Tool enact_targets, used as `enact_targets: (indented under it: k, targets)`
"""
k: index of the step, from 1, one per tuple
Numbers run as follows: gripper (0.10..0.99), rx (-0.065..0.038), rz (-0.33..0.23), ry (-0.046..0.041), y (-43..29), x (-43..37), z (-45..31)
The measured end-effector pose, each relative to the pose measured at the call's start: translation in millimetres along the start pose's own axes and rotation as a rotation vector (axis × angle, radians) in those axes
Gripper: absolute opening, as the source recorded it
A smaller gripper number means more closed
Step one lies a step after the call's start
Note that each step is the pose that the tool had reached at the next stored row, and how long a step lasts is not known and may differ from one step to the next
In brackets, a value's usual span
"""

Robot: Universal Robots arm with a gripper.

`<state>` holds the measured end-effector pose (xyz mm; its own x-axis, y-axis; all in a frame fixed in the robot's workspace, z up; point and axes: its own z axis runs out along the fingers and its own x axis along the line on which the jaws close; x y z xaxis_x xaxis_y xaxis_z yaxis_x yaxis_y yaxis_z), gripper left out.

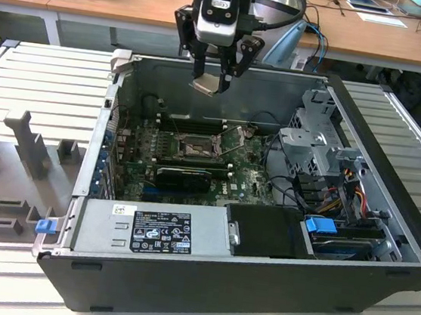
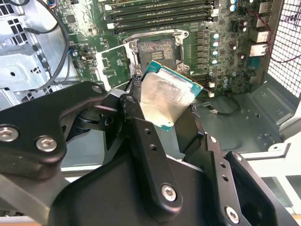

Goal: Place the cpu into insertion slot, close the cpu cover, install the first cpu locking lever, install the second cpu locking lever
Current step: 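Place the cpu into insertion slot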

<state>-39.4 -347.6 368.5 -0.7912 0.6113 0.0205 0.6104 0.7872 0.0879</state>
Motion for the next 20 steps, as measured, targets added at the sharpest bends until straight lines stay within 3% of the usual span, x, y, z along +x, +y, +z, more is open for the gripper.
enact_targets:
  k: [20]
  targets:
    - [0.529, -0.003, 0.135, -0.0119, 0.0, 0.0, 0.0]
